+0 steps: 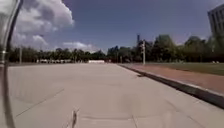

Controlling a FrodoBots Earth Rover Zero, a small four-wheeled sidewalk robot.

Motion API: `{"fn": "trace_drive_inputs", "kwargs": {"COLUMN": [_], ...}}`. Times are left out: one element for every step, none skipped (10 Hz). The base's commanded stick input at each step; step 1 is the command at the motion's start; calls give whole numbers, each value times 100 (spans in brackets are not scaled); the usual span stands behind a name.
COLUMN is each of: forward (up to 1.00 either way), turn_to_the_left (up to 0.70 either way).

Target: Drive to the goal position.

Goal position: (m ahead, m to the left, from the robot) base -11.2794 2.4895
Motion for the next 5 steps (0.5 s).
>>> {"fn": "trace_drive_inputs", "kwargs": {"forward": [85,85,85,85,85], "turn_to_the_left": [0,0,0,0,0]}}
